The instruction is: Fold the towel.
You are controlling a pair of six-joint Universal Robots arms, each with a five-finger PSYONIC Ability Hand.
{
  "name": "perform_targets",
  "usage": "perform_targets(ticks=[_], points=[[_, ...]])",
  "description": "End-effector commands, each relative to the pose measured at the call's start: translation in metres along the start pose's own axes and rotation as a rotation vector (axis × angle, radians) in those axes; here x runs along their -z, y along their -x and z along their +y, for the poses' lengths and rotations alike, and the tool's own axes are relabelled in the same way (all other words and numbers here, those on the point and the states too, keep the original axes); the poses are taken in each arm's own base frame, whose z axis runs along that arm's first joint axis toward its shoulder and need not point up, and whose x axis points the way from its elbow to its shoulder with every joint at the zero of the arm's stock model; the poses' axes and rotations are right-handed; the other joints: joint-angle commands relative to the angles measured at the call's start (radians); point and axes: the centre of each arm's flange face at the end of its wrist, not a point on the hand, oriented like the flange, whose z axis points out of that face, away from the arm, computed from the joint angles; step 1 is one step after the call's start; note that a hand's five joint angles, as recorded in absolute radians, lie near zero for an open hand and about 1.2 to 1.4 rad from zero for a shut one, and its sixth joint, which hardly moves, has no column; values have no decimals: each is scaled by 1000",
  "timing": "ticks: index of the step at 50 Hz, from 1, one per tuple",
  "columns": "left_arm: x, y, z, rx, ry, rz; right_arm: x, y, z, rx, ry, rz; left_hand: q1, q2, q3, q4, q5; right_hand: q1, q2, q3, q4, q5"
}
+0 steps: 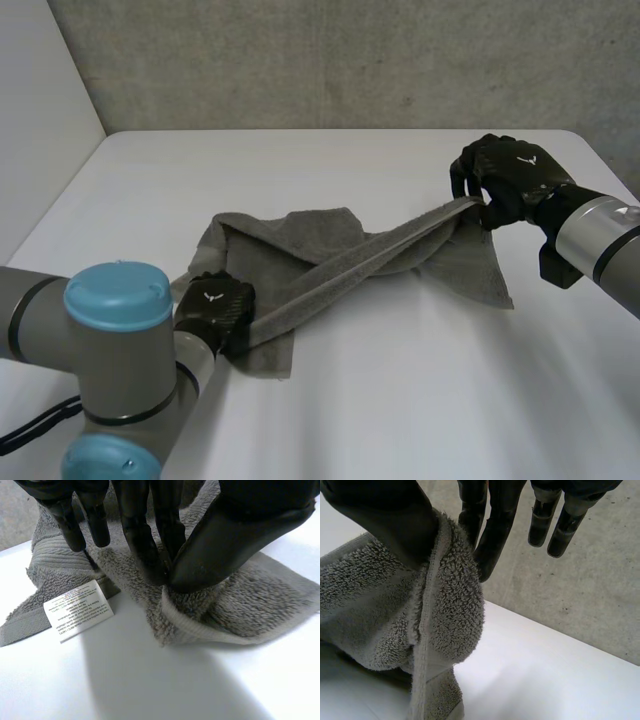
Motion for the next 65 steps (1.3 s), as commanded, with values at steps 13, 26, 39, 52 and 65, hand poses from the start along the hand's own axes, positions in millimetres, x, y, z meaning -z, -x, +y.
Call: perform_targets(ticks=[13,26,39,52,65], points=[[-1,33,-48,53,-132,-8,19,8,3,154,168,-111,108,59,-51,-59,62,68,58,-43,-76,76],[-6,20,-15,51,-37,47,16,8,17,134,207,-126,-406,-454,-51,-59,-451,68,58,-43,-76,76],[-5,13,-7,39,-16,59,14,7,17,137,201,-123,-464,-513,-51,-59,-510,68,58,-43,-76,76],[-12,15,-4,31,-35,23,13,7,23,128,216,-126,-497,-545,-51,-59,-542,68,58,-43,-76,76],[3,17,0,30,-19,28,13,6,22,131,212,-124,-544,-592,-51,-59,-589,68,58,-43,-76,76]])
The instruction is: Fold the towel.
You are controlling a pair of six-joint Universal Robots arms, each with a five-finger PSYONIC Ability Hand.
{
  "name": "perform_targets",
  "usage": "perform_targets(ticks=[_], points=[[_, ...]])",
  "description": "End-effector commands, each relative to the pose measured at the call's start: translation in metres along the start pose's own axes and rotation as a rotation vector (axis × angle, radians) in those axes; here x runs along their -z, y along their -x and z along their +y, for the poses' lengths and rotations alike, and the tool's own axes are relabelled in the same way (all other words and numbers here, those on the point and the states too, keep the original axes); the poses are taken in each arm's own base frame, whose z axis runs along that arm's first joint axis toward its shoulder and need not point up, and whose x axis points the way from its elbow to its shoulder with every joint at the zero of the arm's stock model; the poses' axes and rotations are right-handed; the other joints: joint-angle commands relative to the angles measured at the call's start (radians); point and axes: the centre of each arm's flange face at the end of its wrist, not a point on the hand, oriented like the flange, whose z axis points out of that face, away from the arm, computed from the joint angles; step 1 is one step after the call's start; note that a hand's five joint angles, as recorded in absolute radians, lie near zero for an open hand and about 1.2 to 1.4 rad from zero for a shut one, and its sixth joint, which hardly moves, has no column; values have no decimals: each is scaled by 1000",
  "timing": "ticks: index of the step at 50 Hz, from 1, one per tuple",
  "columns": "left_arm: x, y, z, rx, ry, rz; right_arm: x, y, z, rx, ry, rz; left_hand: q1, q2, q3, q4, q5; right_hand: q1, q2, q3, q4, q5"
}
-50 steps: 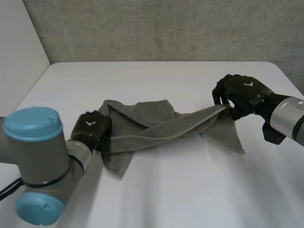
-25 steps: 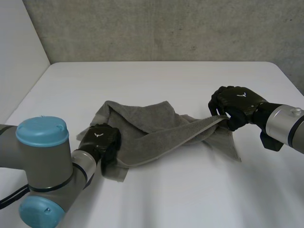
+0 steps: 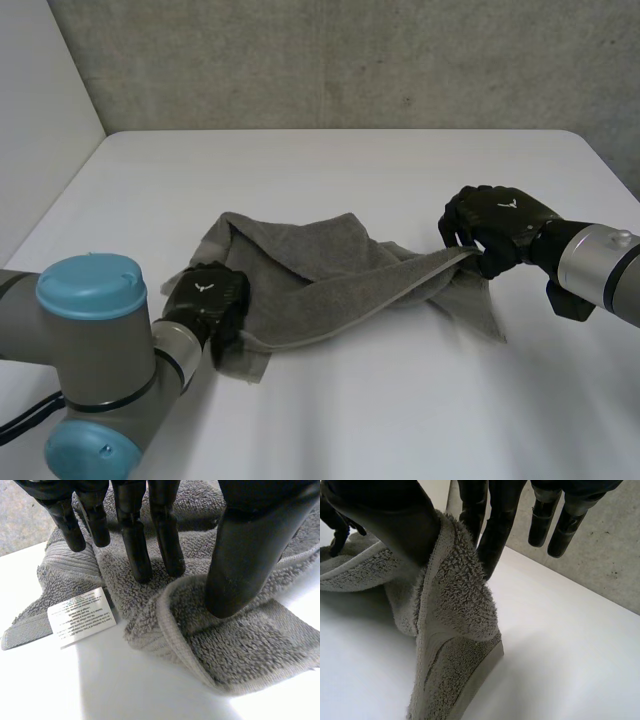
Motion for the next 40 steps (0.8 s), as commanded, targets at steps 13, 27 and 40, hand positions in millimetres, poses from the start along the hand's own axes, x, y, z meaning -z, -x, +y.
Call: perform_targets(ticks=[13,27,40], points=[[10,0,2,-36,4,2,-3,-1,3,3,-1,6,-171,-181,-51,-59,-155,68,55,-43,-76,71],[-15,3,6,-70,17,-11,-2,-1,9,-2,24,9,624,614,-51,-59,640,68,55,-43,-76,71],[-34,35,-129,-187,-391,-134,-22,-36,-55,112,-163,88,624,614,-51,-59,640,68,55,-43,-76,71]])
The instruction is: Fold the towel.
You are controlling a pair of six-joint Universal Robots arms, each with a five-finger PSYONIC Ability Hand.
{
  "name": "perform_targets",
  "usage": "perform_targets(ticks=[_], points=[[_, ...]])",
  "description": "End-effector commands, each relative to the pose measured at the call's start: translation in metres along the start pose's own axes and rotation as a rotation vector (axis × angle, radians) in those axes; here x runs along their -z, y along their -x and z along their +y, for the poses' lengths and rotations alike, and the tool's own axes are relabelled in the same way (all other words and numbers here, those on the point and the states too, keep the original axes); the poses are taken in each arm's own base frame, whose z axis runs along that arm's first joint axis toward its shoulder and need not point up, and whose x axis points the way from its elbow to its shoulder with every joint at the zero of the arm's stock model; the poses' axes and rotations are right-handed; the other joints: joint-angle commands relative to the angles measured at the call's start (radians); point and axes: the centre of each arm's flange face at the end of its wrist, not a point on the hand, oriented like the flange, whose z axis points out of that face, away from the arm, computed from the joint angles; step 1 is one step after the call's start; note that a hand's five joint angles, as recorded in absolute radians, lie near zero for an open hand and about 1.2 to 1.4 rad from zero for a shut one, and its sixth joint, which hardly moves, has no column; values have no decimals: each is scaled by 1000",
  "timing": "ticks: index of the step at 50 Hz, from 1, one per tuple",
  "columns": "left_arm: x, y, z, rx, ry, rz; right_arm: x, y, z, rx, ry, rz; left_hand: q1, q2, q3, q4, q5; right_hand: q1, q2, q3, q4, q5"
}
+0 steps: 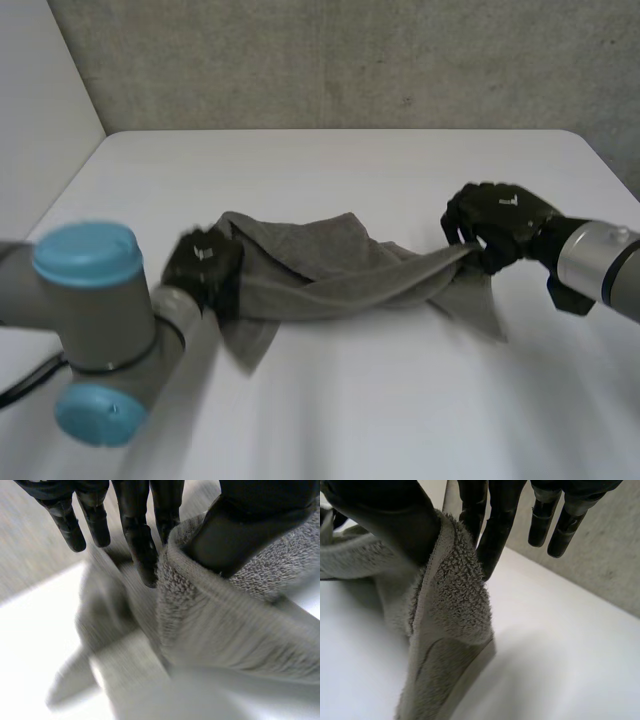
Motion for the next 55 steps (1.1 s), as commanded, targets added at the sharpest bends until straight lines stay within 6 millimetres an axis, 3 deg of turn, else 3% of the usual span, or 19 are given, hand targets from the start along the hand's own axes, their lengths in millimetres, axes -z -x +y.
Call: perform_targets(ticks=[1,3,4,6,7,8,11,13,15,18,22,23,25,26,28,33,38,50,55], points=[[-30,41,-109,-97,-339,-135,-18,-30,-50,88,-150,72,100,68,-51,-59,71,68,55,-43,-76,71],[-35,48,-135,-123,-418,-164,-20,-50,-104,161,-310,151,100,68,-51,-59,71,68,55,-43,-76,71],[-35,49,-135,-123,-419,-164,-20,-50,-104,161,-311,151,100,68,-51,-59,71,68,55,-43,-76,71],[-33,66,-191,-173,-610,-248,-7,-57,-167,180,-522,227,100,68,-51,-59,71,68,55,-43,-76,71],[-33,66,-191,-173,-611,-249,-7,-57,-167,180,-523,227,100,68,-51,-59,71,68,55,-43,-76,71],[-27,73,-216,-182,-715,-287,5,-58,-196,177,-648,250,100,68,-51,-59,71,68,55,-43,-76,71],[5,82,-259,-182,-907,-348,32,-57,-229,141,-838,251,100,68,-51,-59,71,68,55,-43,-76,71],[27,86,-274,-180,-983,-374,40,-53,-232,123,-876,226,100,68,-51,-59,71,68,55,-43,-76,71],[40,86,-277,-189,-1016,-373,40,-49,-223,98,-862,197,100,68,-51,-59,71,68,55,-43,-76,71],[38,82,-249,-224,-958,-320,27,-41,-187,75,-744,136,100,68,-51,-59,71,68,55,-43,-76,71],[15,79,-168,-255,-723,-230,24,-19,-133,82,-563,63,100,68,-51,-59,71,68,55,-43,-76,71],[15,79,-168,-255,-722,-229,24,-18,-133,82,-562,63,100,68,-51,-59,71,68,55,-43,-76,71],[11,72,-110,-253,-554,-171,24,-14,-112,94,-499,65,100,68,-51,-59,71,68,55,-43,-76,71],[11,72,-110,-253,-554,-171,24,-14,-90,110,-439,77,100,68,-51,-59,71,68,55,-43,-76,71],[17,58,-62,-241,-417,-94,25,-11,-70,129,-380,81,100,68,-51,-59,71,68,55,-43,-76,71],[33,44,-12,-219,-264,-10,40,7,-16,248,-219,99,100,68,-51,-59,71,68,55,-43,-76,71],[43,38,6,-207,-199,18,48,-5,19,272,-85,143,100,68,-51,-59,71,68,55,-43,-76,71],[53,39,-6,-206,-213,3,47,-5,63,153,69,107,100,68,-51,-59,71,68,55,-43,-76,71],[53,41,-6,-201,-207,-2,44,-8,71,51,93,119,100,68,-51,-59,71,-415,-428,-43,-76,-412]])
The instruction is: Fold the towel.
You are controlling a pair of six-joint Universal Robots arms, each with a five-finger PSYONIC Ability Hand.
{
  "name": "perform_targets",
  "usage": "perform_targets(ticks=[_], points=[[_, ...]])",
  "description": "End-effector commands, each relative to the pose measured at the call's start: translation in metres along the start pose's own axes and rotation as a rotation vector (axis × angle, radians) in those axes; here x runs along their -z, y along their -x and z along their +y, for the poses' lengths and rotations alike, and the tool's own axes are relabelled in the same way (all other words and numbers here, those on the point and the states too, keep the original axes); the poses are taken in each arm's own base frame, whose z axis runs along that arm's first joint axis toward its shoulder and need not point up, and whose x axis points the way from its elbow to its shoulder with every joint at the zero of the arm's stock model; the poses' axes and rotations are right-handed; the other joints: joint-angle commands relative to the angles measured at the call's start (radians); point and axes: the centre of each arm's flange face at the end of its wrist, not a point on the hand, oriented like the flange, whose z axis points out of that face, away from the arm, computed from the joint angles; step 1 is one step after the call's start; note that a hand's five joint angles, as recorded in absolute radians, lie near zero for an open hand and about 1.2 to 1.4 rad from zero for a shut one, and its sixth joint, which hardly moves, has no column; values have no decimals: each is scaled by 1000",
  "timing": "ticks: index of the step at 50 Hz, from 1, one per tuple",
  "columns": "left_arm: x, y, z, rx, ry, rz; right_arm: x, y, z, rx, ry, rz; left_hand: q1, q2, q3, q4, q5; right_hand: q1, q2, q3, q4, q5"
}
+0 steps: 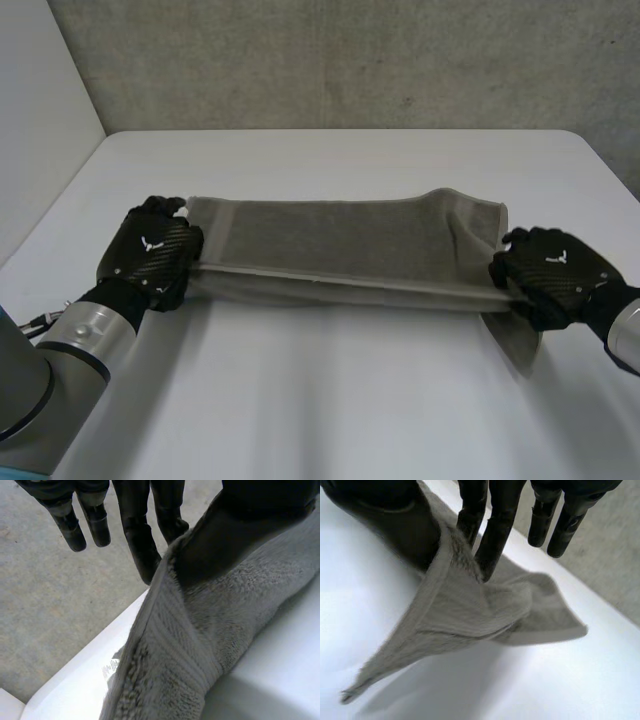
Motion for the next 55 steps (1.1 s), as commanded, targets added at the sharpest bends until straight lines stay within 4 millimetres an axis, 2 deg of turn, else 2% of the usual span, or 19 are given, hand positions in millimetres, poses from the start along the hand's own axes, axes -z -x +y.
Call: perform_targets(ticks=[1,6,11,23,25,26,28,31,34,35,36,37,38,39,41,45,49,51,55], points=[[-1,2,0,6,3,-10,-7,-3,14,-156,46,9,98,46,-51,-59,42,-305,-298,-43,-76,-312],[-1,2,1,11,9,-11,-18,-13,28,-256,76,48,98,46,-51,-59,42,-330,-322,-43,-76,-336],[-2,9,5,17,24,-39,-20,-24,30,-255,86,124,98,46,-51,-59,42,-344,-337,-43,-76,-351],[-5,24,8,21,44,-104,-23,-33,34,-251,80,177,98,46,-51,-59,42,-356,-349,-43,-76,-362],[-4,24,8,23,51,-101,-24,-33,35,-250,74,176,98,46,-51,-59,42,-105,-98,-43,-76,-112],[-4,24,10,26,61,-97,-24,-33,35,-250,74,176,98,46,-51,-59,42,-104,-96,-43,-76,-110],[-3,23,10,27,68,-93,-25,-31,34,-247,66,162,98,46,-51,-59,42,240,247,-43,-76,233],[-2,23,11,30,74,-93,-25,-31,34,-246,64,161,98,46,-51,-59,42,242,249,-43,-76,235],[-2,23,12,31,78,-96,-25,-36,28,-239,48,164,98,46,-51,-59,42,242,249,-43,-76,235],[-1,24,12,32,81,-99,-22,-39,21,-228,25,165,98,46,-51,-59,42,242,249,-43,-76,235],[-1,24,12,32,81,-99,-16,-44,6,-201,-23,174,98,46,-51,-59,42,242,249,-43,-76,235],[-1,23,12,32,81,-98,-16,-44,6,-201,-24,174,98,46,-51,-59,42,242,249,-43,-76,235],[-1,23,12,31,79,-98,-4,-50,-11,-176,-79,196,98,46,-51,-59,42,242,249,-43,-76,235],[-1,23,12,31,79,-98,-4,-50,-11,-176,-79,197,98,46,-51,-59,42,242,249,-43,-76,235],[-1,23,12,31,79,-97,13,-62,-29,-188,-150,235,98,46,-51,-59,42,242,249,-43,-76,235],[-2,20,14,32,83,-88,13,-60,-26,-264,-167,197,98,46,-51,-59,42,242,249,-43,-76,235],[-3,17,21,36,102,-82,3,-45,-9,-320,-131,119,57,5,-51,-59,1,242,249,-43,-76,235],[-6,12,32,41,141,-71,-2,-42,-3,-326,-110,106,-217,-270,-51,-59,-273,242,249,-43,-76,235],[-7,10,40,46,171,-71,-8,-42,6,-306,-72,99,-321,-374,-51,-59,-377,242,249,-43,-76,235]])
